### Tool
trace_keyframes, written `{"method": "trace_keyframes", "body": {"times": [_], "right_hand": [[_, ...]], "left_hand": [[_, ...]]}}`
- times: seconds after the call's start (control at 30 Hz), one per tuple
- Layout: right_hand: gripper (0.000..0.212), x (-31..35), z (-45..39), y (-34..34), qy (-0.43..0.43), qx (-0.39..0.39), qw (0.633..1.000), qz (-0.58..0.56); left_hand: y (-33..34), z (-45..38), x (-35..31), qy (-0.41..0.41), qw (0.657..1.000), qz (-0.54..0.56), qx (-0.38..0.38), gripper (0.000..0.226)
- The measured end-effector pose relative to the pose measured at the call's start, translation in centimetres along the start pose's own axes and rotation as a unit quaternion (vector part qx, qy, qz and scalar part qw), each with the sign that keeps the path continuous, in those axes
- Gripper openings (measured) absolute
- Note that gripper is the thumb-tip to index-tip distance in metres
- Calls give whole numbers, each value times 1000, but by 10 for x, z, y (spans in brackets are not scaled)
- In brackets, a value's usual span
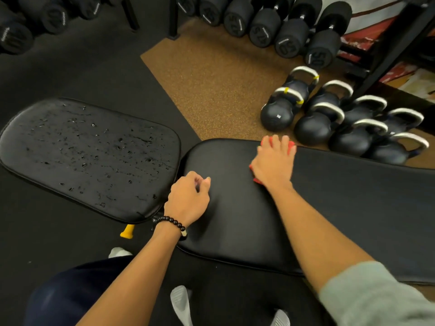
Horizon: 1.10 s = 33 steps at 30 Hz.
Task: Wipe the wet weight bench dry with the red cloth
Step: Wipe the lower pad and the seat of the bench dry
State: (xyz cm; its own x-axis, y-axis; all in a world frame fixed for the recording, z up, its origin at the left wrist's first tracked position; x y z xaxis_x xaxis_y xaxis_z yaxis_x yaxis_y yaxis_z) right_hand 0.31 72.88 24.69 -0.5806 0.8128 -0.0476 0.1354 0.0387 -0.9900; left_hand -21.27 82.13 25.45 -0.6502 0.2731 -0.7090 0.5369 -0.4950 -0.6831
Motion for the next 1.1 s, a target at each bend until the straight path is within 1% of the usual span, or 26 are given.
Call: {"method": "trace_keyframes", "body": {"times": [0.03,0.07,0.1,0.13,0.17,0.2,0.27,0.33,0.43,0.5,0.53,0.57,0.6,0.67,0.7,0.77,0.8,0.83,0.9,0.97,1.03,1.1], "right_hand": [[49,23,7,5,-21,-10,1000,-13],[52,46,17,11,-73,-16,997,-26],[56,65,29,15,-140,-6,989,-44],[60,75,42,17,-196,25,978,-60],[63,75,50,16,-225,50,971,-69],[66,65,53,12,-234,60,968,-74],[72,27,57,-1,-216,33,974,-60],[74,-28,53,-12,-162,10,986,-32],[74,-120,46,-29,-29,-18,999,13],[74,-149,42,-33,68,-22,997,13],[73,-146,40,-32,103,-25,994,17],[71,-131,41,-32,107,-32,993,32],[70,-107,43,-33,75,-41,995,50],[69,-47,59,-26,-48,-41,998,30],[74,-17,75,-19,-115,-29,993,-8],[91,27,112,-9,-210,32,974,-73],[95,34,128,-7,-233,58,966,-92],[97,30,139,-7,-244,69,962,-103],[94,-3,147,-17,-243,52,963,-107],[88,-55,138,-30,-202,23,977,-65],[78,-113,121,-40,-121,-6,993,-11],[73,-151,109,-45,-27,-23,999,-1]], "left_hand": [[6,-1,-4,6,1000,-2,9,26],[12,-2,-8,11,1000,-3,14,27],[16,-3,-12,16,1000,-5,17,28],[21,-4,-15,17,1000,-10,24,29],[24,-4,-18,16,999,-17,32,32],[26,-4,-20,12,999,-29,41,34],[28,-5,-23,4,997,-58,58,35],[28,-6,-22,5,995,-74,70,39],[28,-8,-21,10,995,-73,73,40],[28,-7,-20,11,994,-71,79,37],[28,-7,-19,12,994,-71,81,36],[29,-6,-19,12,994,-71,82,35],[29,-5,-19,10,994,-68,81,35],[28,-4,-19,6,995,-58,78,35],[27,-4,-19,4,996,-52,74,36],[24,-3,-18,2,997,-42,61,39],[22,-3,-18,0,998,-37,53,39],[21,-2,-17,-1,998,-33,46,38],[19,-1,-16,7,998,-38,42,33],[19,3,-17,20,997,-53,51,29],[18,9,-19,30,997,-52,57,28],[18,19,-20,48,996,-52,53,27]]}}
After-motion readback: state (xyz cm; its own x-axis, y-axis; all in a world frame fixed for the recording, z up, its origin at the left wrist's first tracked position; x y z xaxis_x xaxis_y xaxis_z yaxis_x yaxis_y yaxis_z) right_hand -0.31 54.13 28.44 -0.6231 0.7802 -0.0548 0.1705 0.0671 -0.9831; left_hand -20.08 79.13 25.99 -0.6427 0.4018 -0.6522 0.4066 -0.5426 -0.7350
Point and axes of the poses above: each hand's wrist, its own z-axis away from the middle knuckle, its own y-axis out of the palm, x = y × z, the point moved 1 cm from there along -z, towards the middle knuckle, and after that the axes turned 6 degrees about -x, right-handed, at the moved point
